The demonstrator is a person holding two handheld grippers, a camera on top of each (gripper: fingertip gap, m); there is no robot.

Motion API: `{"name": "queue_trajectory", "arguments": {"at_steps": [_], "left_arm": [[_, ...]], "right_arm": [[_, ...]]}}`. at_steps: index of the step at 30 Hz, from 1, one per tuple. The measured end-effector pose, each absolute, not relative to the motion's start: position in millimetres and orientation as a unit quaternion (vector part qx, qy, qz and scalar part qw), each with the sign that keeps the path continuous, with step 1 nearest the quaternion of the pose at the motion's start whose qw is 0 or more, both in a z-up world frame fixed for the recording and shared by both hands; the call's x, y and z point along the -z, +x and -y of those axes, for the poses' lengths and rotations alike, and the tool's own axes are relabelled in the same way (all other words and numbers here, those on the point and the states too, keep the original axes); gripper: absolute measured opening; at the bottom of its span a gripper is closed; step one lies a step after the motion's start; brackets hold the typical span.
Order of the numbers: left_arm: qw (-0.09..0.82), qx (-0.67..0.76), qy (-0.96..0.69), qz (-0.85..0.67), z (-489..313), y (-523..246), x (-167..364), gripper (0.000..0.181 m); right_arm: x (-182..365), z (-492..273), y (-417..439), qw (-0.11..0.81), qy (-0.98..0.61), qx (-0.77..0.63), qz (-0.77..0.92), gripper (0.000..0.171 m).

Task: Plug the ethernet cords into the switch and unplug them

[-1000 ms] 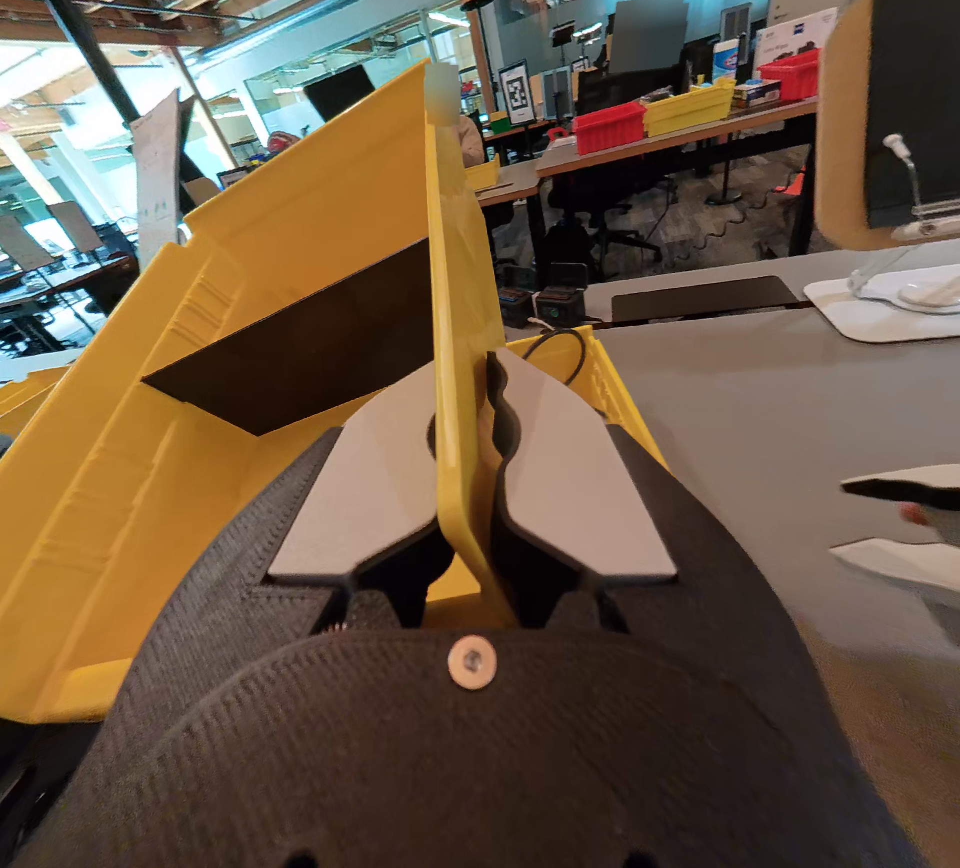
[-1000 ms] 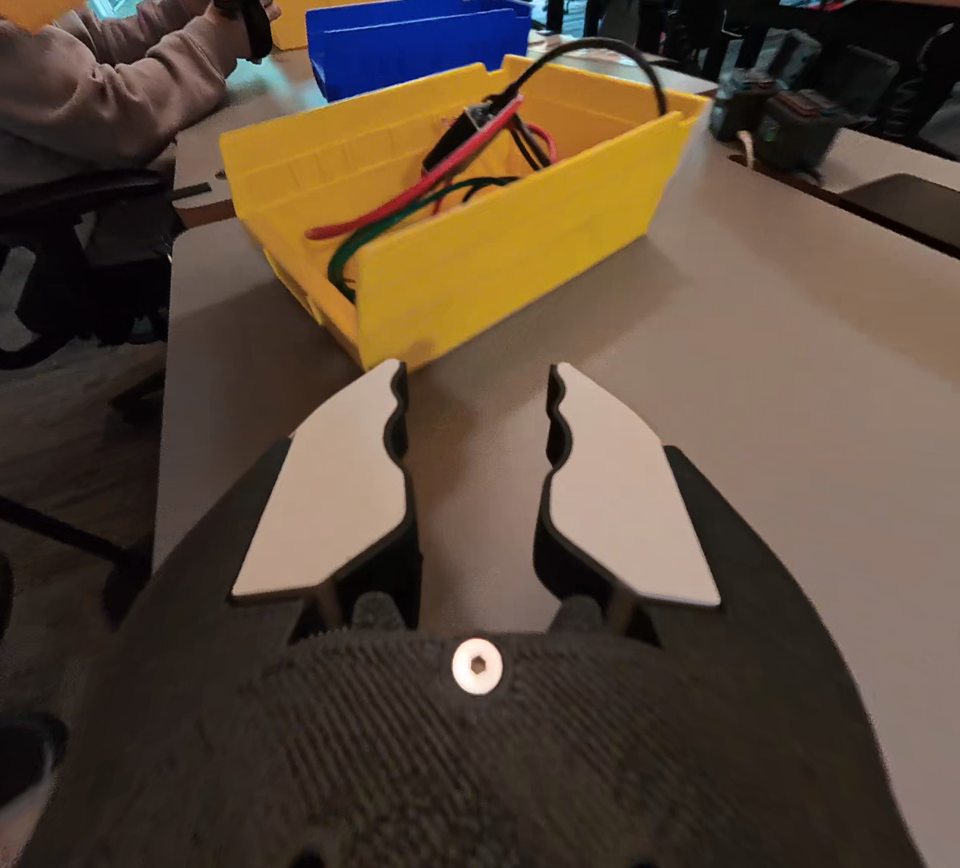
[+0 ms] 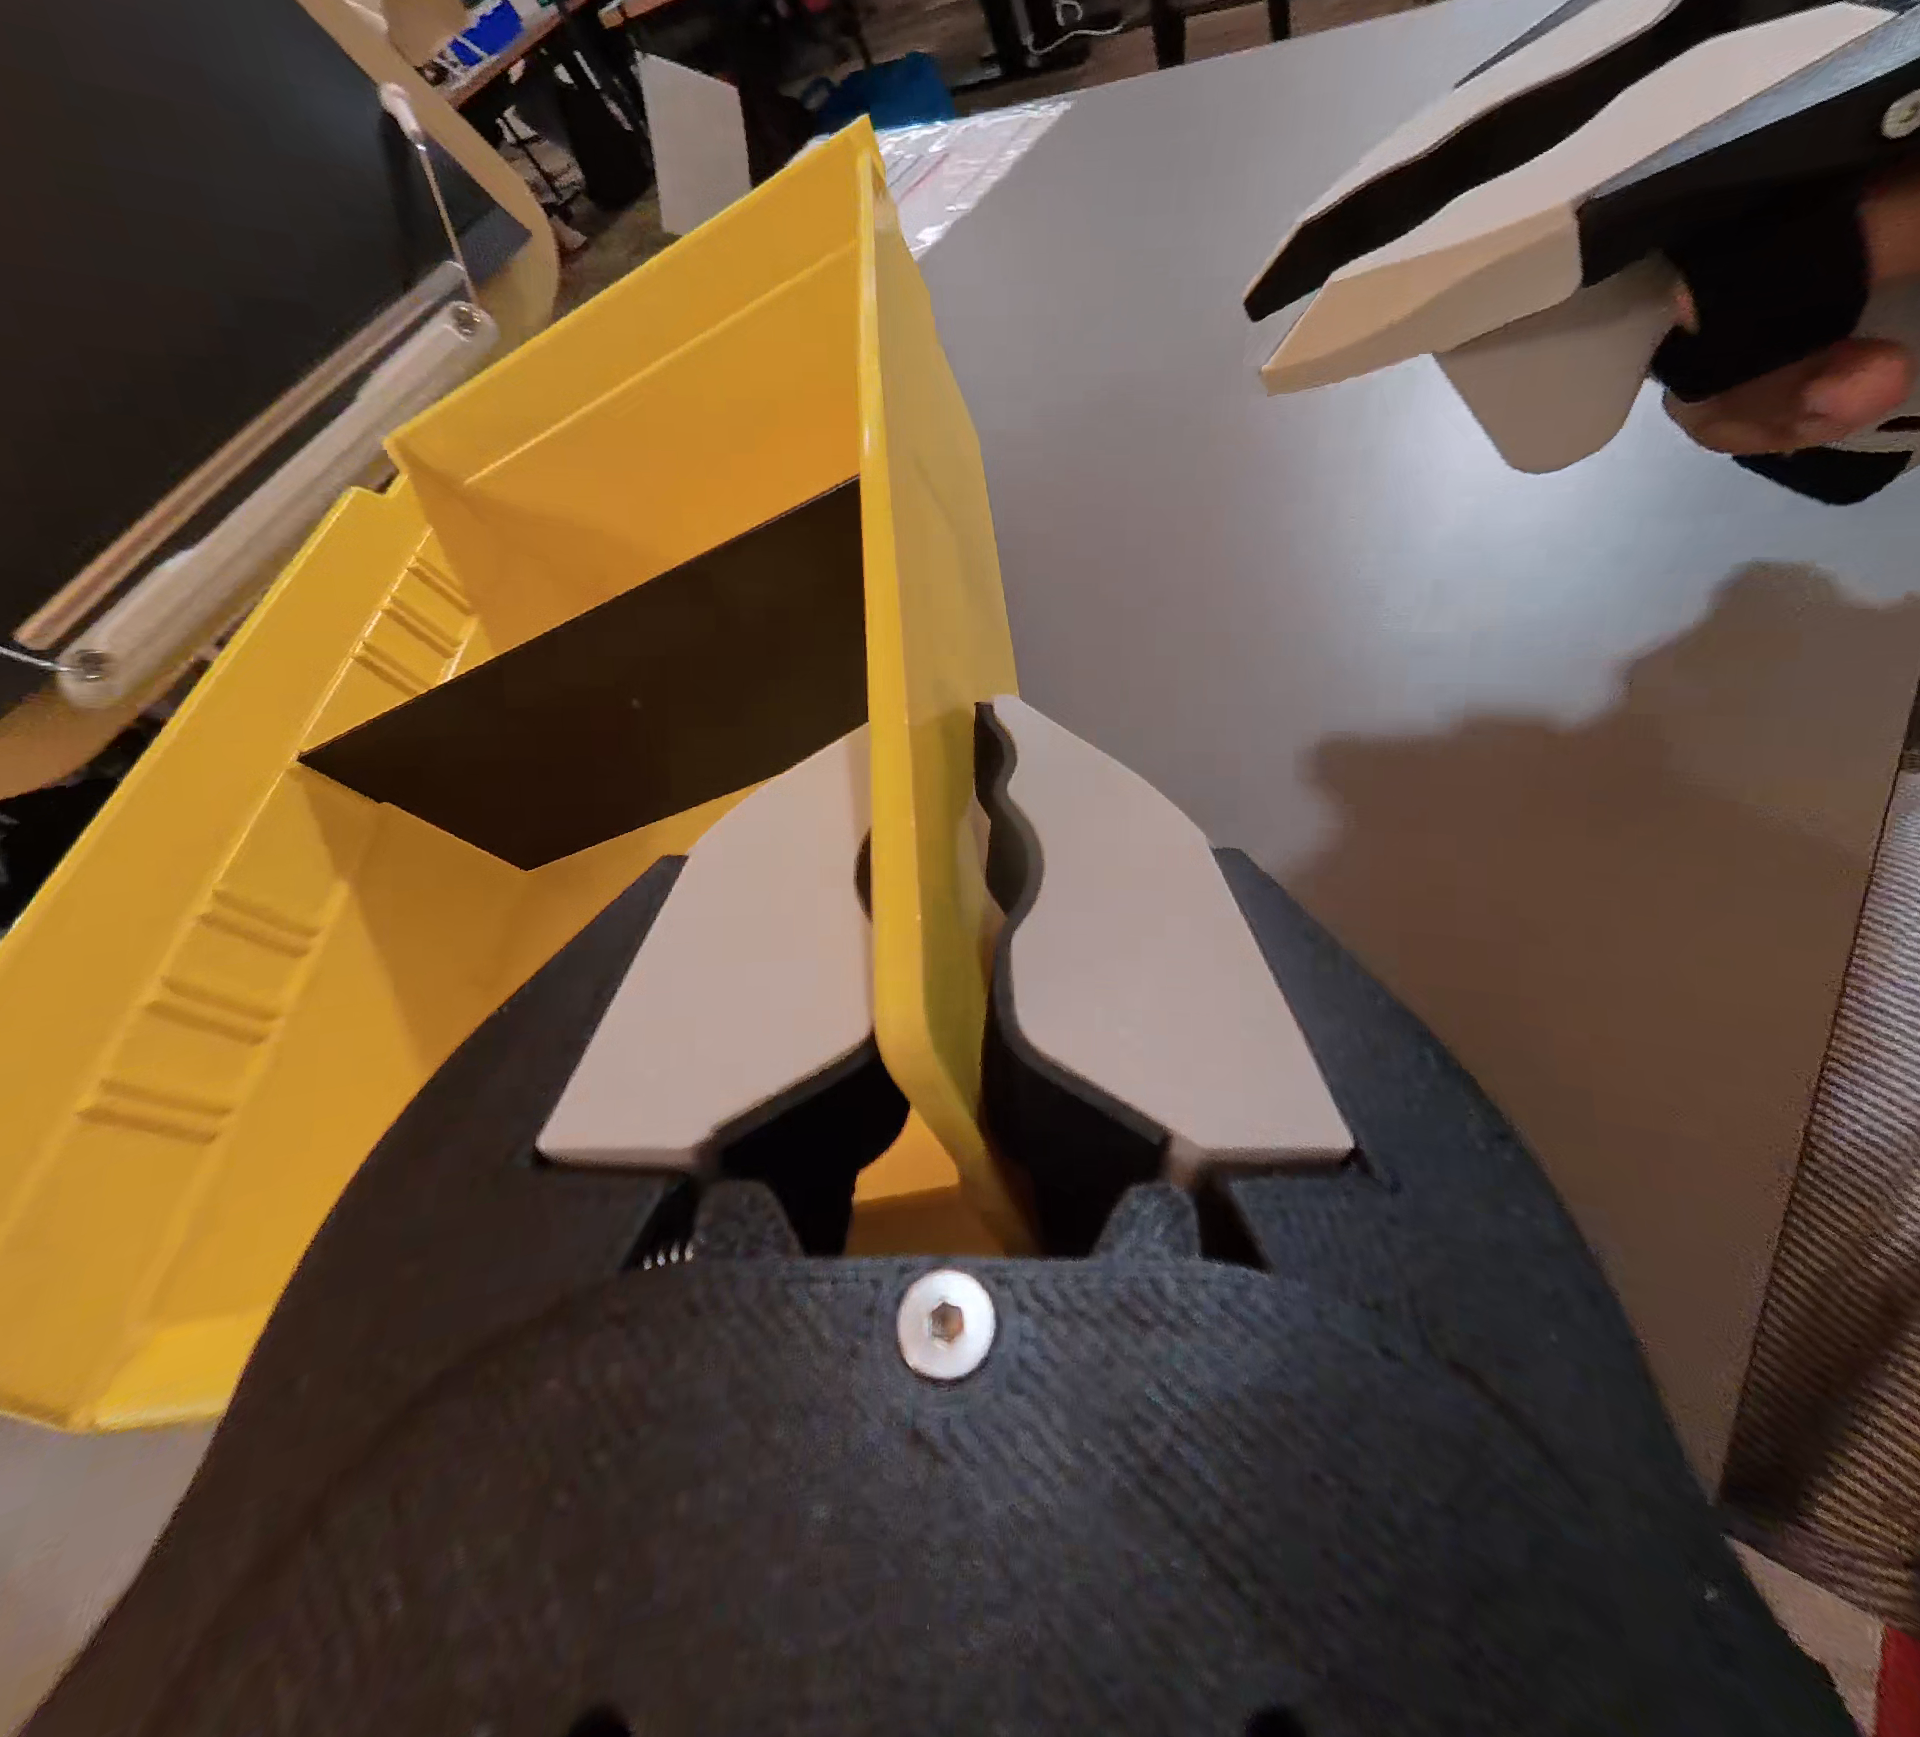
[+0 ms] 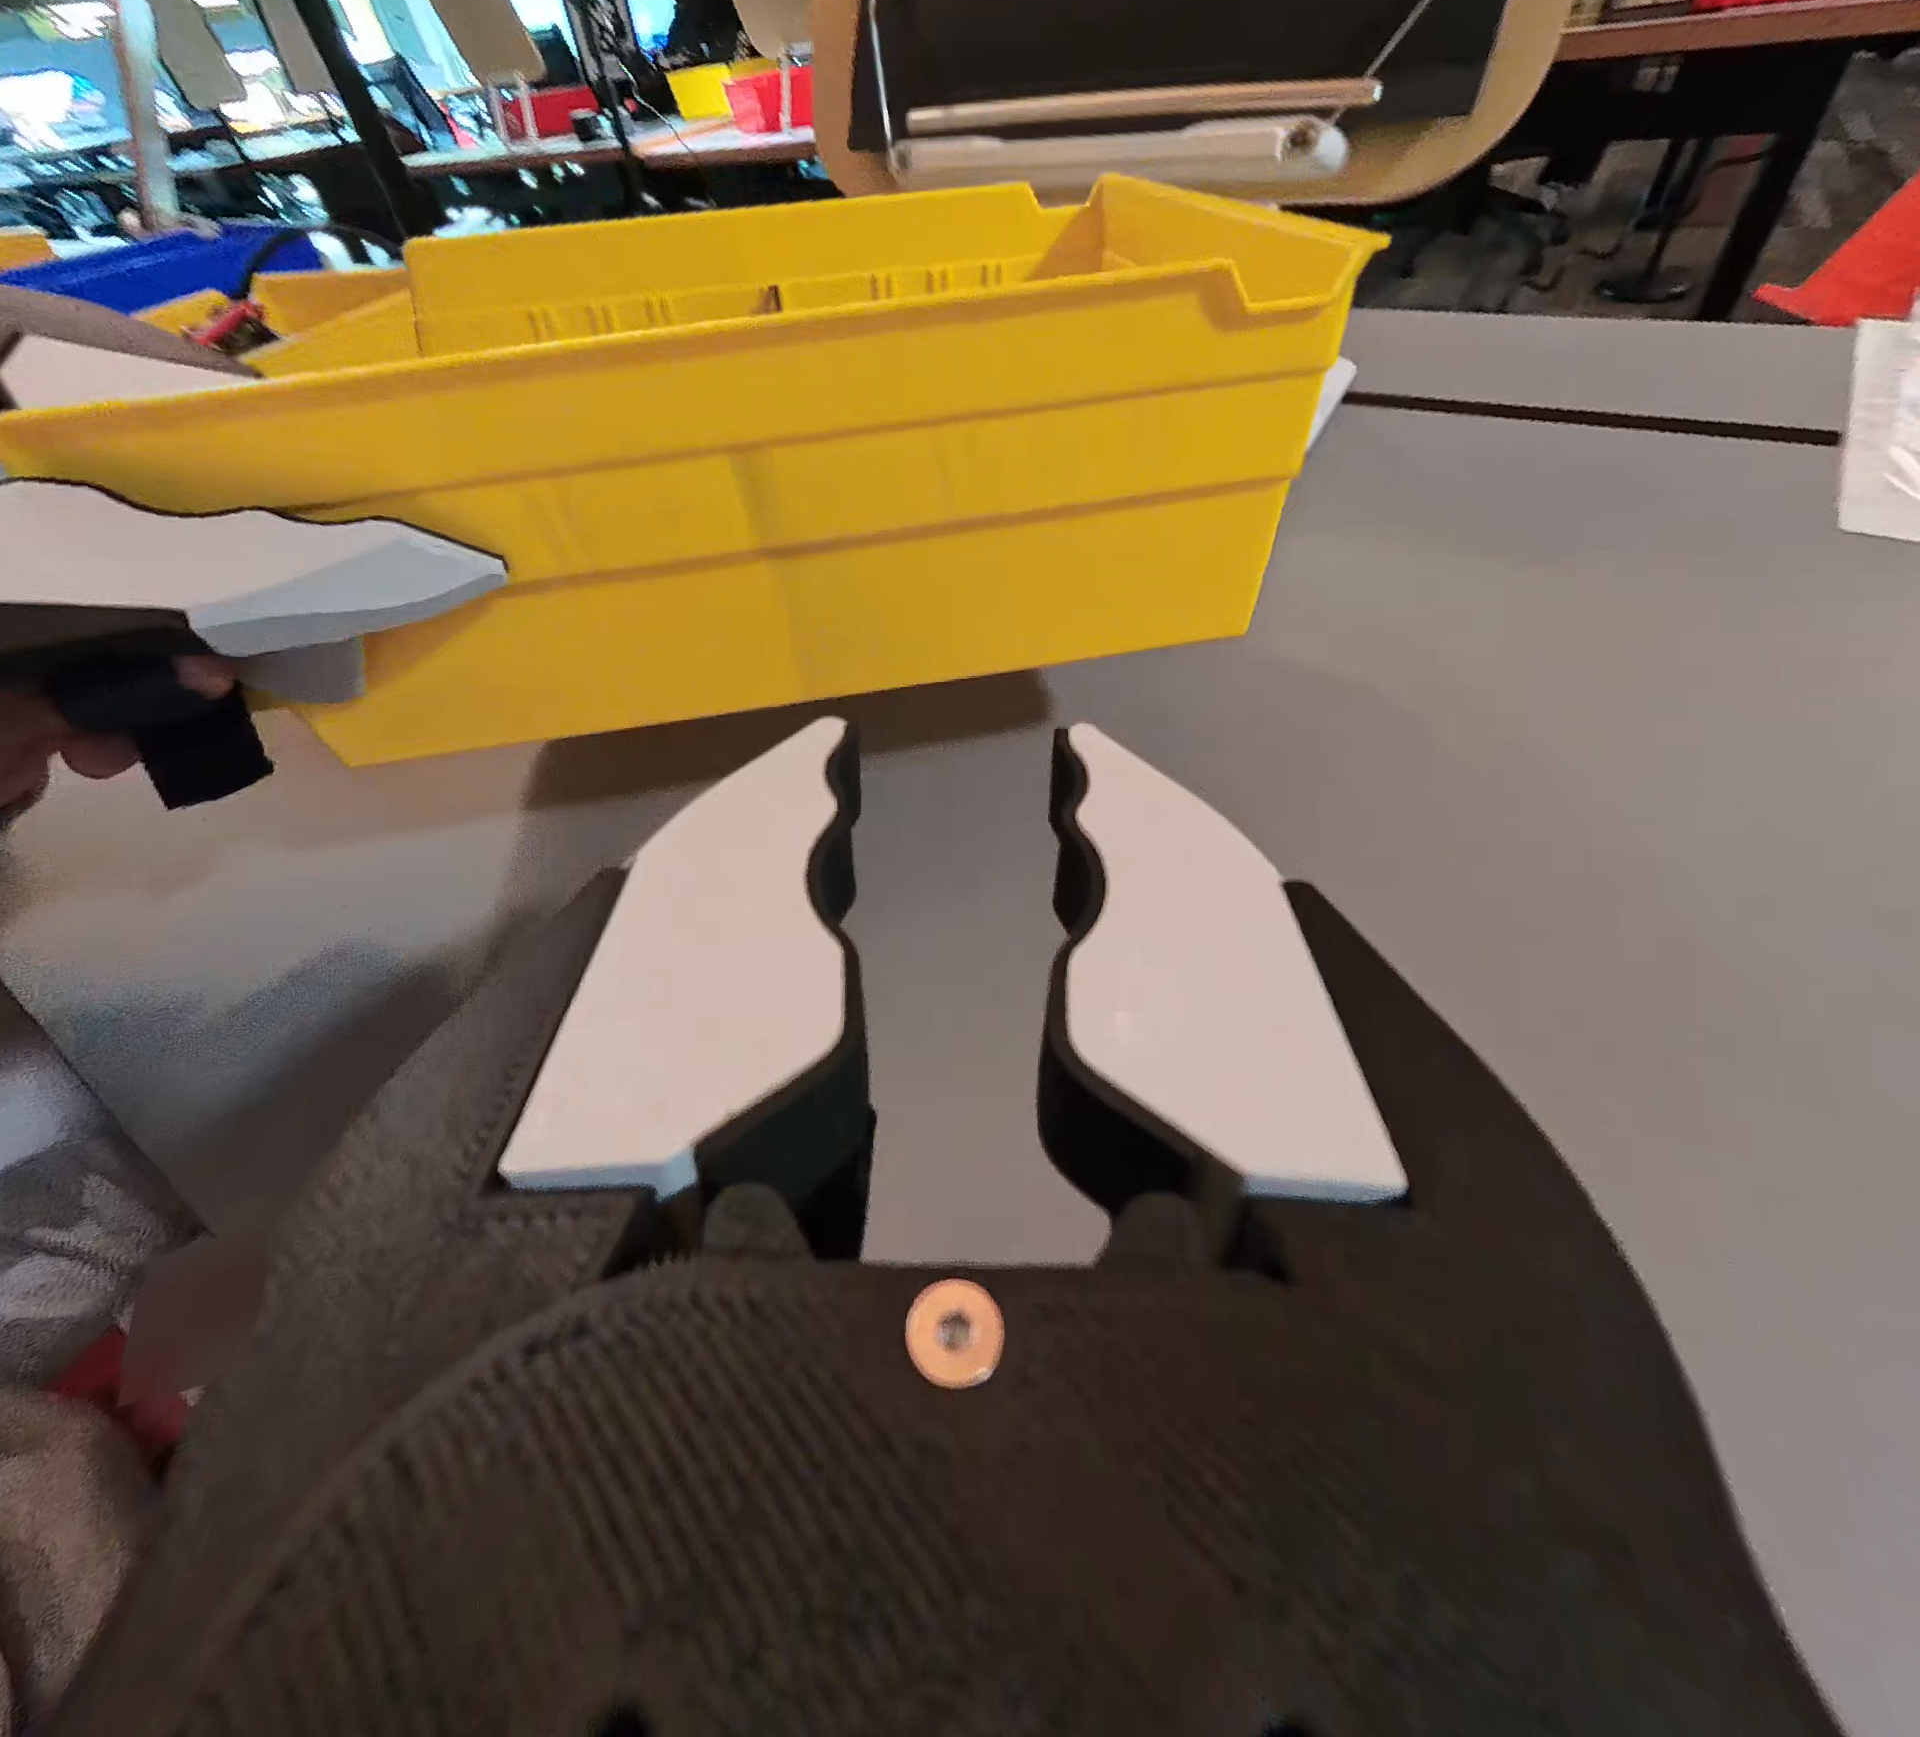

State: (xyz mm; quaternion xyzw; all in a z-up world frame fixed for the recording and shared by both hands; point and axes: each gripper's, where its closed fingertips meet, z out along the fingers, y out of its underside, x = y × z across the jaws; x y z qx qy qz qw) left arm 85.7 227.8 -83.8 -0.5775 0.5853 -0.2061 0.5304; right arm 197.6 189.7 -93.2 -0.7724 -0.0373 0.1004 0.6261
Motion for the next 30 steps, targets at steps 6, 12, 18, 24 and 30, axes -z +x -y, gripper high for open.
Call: {"name": "queue_trajectory", "arguments": {"at_steps": [6,12,18,24,30], "left_arm": [[0.504,0.24,-0.586,-0.587,-234.8,100.8,102.9,0.01],[0.505,0.245,-0.586,-0.585,-241.0,104.4,114.4,0.01],[0.527,0.193,-0.559,-0.61,-240.4,106.3,125.3,0.01],[0.527,0.213,-0.553,-0.609,-235.8,103.7,121.6,0.027],[0.518,0.355,-0.578,-0.521,-240.3,94.3,86.1,0.036]], "right_arm": [[103.9,-178.8,196.1,0.609,-0.788,-0.081,0.036,0.036],[111.7,-179.9,191.5,0.596,-0.798,-0.068,0.053,0.037],[117.1,-182.9,184.5,0.585,-0.805,-0.08,0.064,0.039],[118.3,-185.2,187.0,0.583,-0.806,-0.087,0.056,0.039],[118.1,-185.4,190.1,0.583,-0.806,-0.087,0.05,0.039]]}}
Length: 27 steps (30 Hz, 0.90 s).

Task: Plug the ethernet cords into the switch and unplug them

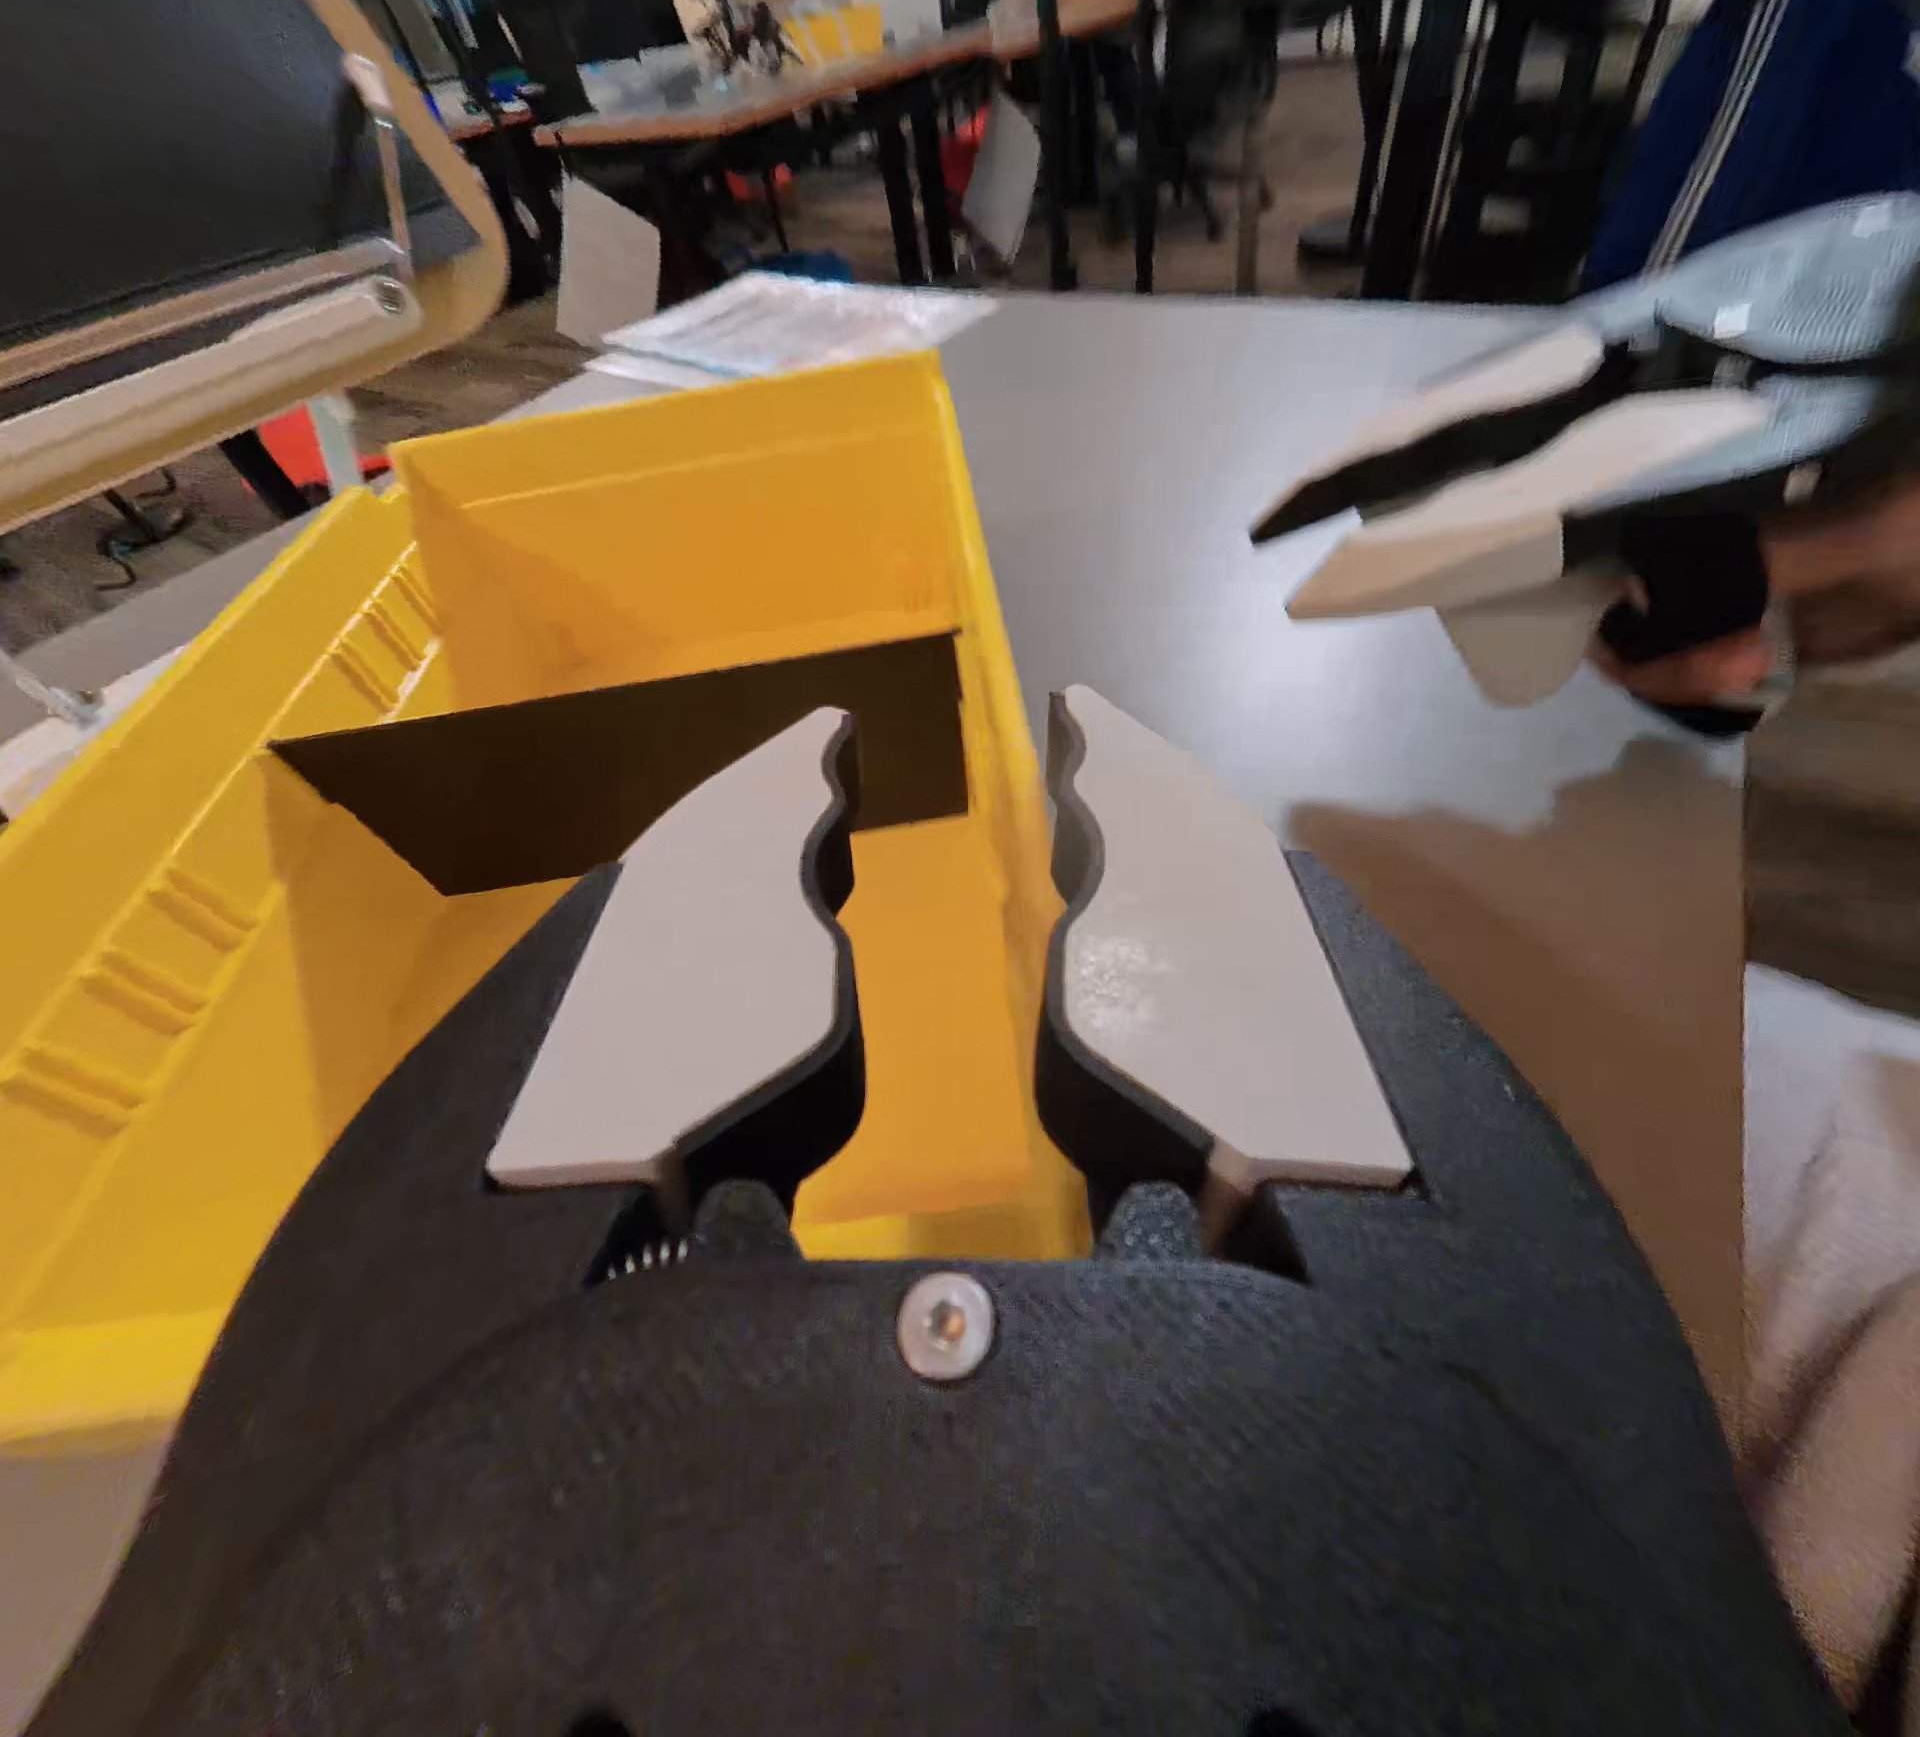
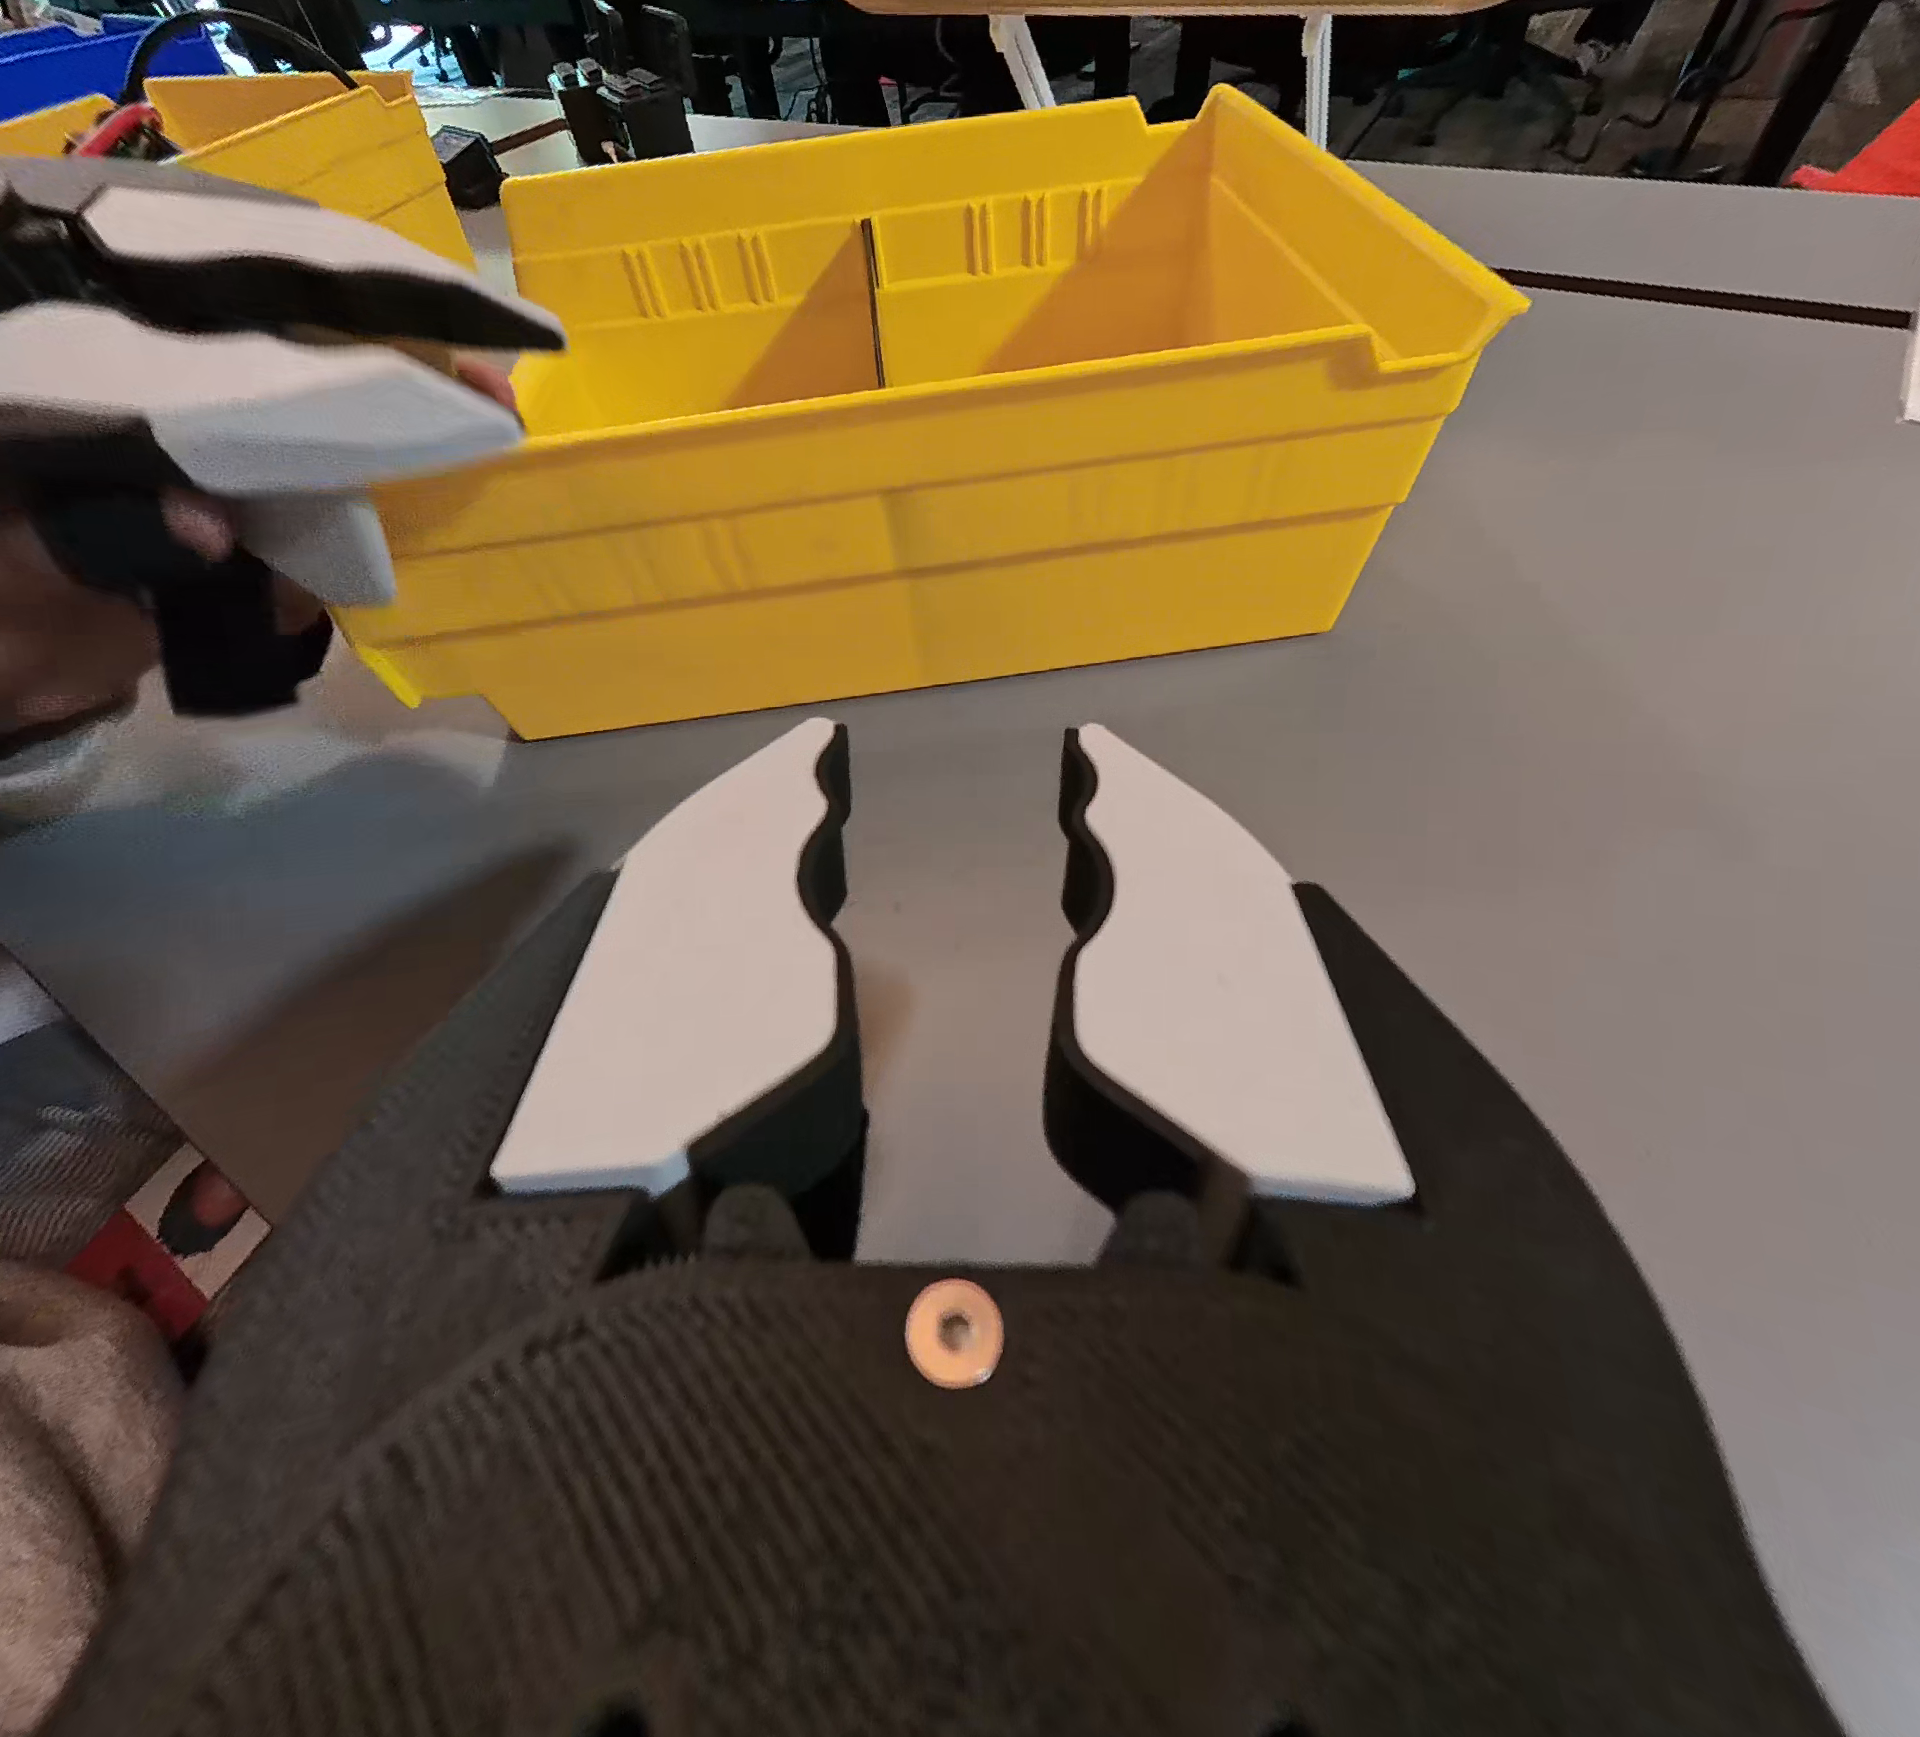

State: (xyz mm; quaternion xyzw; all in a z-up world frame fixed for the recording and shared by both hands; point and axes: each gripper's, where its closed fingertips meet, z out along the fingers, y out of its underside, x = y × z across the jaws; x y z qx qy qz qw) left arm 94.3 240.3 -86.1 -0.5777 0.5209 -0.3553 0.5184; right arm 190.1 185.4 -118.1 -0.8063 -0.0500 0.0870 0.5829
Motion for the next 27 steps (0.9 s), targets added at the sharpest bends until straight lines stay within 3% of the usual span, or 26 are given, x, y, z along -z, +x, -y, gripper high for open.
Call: {"name": "queue_trajectory", "arguments": {"at_steps": [2,7,16,22,24,27], "left_arm": [[0.526,0.39,-0.584,-0.48,-253.2,84.7,72.9,0.045],[0.559,0.432,-0.604,-0.369,-295.8,52.5,49.7,0.045],[0.569,0.289,-0.706,-0.306,-372.8,3.1,86.8,0.036],[0.517,0.272,-0.697,-0.417,-341.6,40.6,114.2,0.064],[0.531,0.271,-0.671,-0.441,-325.1,54.1,110.2,0.056],[0.499,0.32,-0.654,-0.47,-292.1,77.8,114.8,0.065]], "right_arm": [[118.9,-185.6,190.5,0.582,-0.807,-0.086,0.049,0.039],[120.6,-185.6,191.0,0.579,-0.81,-0.084,0.049,0.039],[125.2,-186.7,192.4,0.57,-0.816,-0.085,0.045,0.039],[128.1,-187.2,193.8,0.564,-0.82,-0.086,0.04,0.039],[128.7,-187.3,194.0,0.563,-0.821,-0.087,0.04,0.039],[128.7,-187.9,191.5,0.563,-0.821,-0.084,0.046,0.041]]}}
